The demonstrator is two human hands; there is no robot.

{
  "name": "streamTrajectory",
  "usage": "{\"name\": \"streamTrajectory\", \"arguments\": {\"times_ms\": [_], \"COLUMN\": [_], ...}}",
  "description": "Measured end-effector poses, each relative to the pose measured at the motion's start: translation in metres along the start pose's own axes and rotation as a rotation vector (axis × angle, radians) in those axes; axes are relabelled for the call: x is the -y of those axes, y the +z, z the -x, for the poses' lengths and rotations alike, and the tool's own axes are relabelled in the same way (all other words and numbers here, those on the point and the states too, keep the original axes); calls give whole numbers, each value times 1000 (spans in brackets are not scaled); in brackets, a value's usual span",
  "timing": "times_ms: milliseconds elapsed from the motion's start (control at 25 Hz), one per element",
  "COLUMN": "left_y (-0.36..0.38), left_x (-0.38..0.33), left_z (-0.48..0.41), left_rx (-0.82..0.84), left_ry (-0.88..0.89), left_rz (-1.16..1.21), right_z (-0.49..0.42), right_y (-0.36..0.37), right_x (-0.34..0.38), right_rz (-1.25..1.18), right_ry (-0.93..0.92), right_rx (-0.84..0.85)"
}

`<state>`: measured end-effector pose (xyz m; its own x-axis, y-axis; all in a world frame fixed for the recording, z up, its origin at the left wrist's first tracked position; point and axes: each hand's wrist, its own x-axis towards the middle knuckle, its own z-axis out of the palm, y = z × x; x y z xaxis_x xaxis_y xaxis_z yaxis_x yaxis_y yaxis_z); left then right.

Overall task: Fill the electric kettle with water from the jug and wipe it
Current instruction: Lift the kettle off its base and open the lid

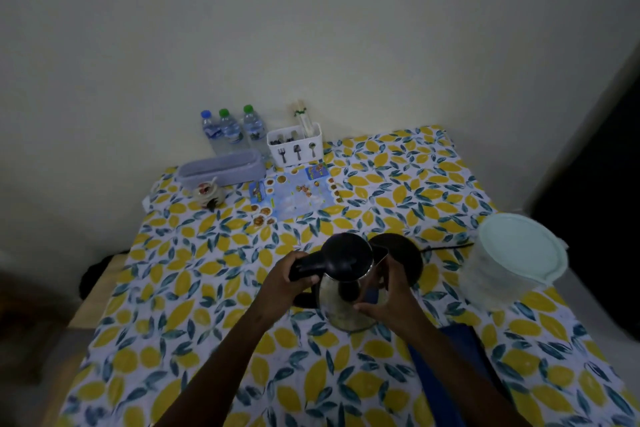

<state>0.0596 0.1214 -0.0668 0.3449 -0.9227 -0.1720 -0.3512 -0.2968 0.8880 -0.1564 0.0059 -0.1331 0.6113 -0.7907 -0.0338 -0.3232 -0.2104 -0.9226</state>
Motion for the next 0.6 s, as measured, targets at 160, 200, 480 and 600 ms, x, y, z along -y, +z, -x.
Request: {"name": "streamTrajectory", "arguments": {"times_ms": [160,200,480,600], "left_y": [-18,-22,-41,-40], "left_x": [27,31,46,51], "left_z": [41,49,67,74], "left_rx": [-34,-36,8,-26], "left_ry": [-17,-14,-1,12], "left_rz": [33,39,-3,-12], "right_z": [21,26,54,59], "right_y": [34,41,69,75], "right_x": [8,12,26,31], "right_rz": [-20,-29,24,41], "right_ry": [-3,9,13,2], "right_rx": [83,87,31,44]}}
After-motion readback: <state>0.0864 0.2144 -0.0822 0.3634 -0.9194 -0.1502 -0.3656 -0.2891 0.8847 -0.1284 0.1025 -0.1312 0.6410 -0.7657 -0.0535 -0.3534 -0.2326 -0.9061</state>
